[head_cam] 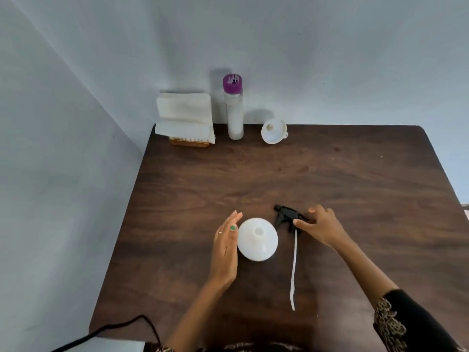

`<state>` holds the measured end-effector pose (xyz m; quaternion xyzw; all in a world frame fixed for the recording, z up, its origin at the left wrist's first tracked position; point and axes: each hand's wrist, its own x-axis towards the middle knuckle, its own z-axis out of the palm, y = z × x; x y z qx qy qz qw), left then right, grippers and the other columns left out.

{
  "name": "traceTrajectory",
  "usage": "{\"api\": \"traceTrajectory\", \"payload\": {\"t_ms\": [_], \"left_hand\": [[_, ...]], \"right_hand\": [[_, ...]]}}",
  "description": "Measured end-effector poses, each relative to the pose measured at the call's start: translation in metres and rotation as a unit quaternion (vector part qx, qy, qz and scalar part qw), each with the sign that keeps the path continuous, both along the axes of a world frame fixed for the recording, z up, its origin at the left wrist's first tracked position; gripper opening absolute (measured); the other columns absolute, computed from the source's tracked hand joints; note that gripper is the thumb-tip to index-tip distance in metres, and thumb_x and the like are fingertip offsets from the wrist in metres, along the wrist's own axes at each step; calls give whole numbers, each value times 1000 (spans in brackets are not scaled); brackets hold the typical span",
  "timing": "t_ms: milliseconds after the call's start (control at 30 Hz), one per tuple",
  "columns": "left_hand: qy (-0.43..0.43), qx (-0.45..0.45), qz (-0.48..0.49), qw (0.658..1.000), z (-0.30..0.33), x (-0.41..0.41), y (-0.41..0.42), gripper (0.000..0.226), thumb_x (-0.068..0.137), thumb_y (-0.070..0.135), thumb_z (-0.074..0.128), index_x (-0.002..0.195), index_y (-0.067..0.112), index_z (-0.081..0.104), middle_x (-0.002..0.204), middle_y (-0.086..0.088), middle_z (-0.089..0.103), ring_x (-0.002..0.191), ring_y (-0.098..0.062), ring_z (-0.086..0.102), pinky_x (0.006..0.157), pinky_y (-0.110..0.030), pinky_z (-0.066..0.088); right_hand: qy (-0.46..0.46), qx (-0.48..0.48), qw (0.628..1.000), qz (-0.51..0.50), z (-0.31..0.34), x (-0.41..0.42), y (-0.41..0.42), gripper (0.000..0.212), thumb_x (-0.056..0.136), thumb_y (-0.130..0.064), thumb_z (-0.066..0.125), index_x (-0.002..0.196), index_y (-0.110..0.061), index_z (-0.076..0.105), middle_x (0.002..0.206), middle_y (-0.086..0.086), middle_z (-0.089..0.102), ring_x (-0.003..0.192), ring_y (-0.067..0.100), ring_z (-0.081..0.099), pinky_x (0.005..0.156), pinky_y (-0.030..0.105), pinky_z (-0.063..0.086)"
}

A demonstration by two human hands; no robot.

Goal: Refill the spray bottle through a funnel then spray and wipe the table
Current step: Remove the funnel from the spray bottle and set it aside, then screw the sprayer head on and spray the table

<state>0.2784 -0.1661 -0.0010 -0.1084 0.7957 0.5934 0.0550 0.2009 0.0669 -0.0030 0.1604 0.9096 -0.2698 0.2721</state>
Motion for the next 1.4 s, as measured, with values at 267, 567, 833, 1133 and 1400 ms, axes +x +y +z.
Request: {"api": "traceTrajectory", "payload": {"t_ms": [267, 567, 833, 1133, 1400], "left_hand": [[23, -163, -122, 979, -7, 21, 3, 64, 85, 61, 20, 142, 36, 30, 152, 15, 29, 139, -7, 26, 114, -32, 28], [20, -202, -140, 969, -8, 20, 1, 62, 87, 59, 26, 144, 34, 28, 153, 15, 27, 138, -10, 29, 111, -34, 32], [-4, -103, -95, 990, 14, 7, -3, 53, 84, 59, 33, 129, 37, 50, 138, 17, 49, 130, -7, 41, 111, -36, 32], [-2, 99, -108, 989, 64, -20, 9, 19, 90, 21, 61, 107, 19, 70, 112, 5, 69, 107, -7, 63, 98, -29, 47], [44, 110, -75, 990, 57, -26, 10, 17, 88, 11, 62, 95, 23, 70, 101, 5, 72, 99, -9, 67, 97, -30, 49]], "right_hand": [[59, 2, 997, -51, -11, 17, -26, 62, 73, -48, 74, 111, -9, 43, 99, 7, 55, 84, 26, 59, 70, 37, 52], [82, -130, 964, -219, -9, 5, -26, 39, 71, -21, 80, 98, -4, 57, 100, 15, 64, 75, 27, 67, 65, 39, 59], [258, -439, 813, -282, 93, -26, -33, 31, 78, -4, 74, 94, -8, 48, 100, 17, 61, 72, 26, 70, 61, 32, 61], [398, -438, 794, -138, 178, -11, -71, 40, 71, -21, 82, 100, -18, 54, 93, 17, 67, 79, 29, 72, 72, 42, 60], [422, -381, 821, -49, 196, 14, -80, 45, 72, -20, 82, 106, -17, 52, 96, 8, 68, 75, 14, 70, 68, 18, 54]]}}
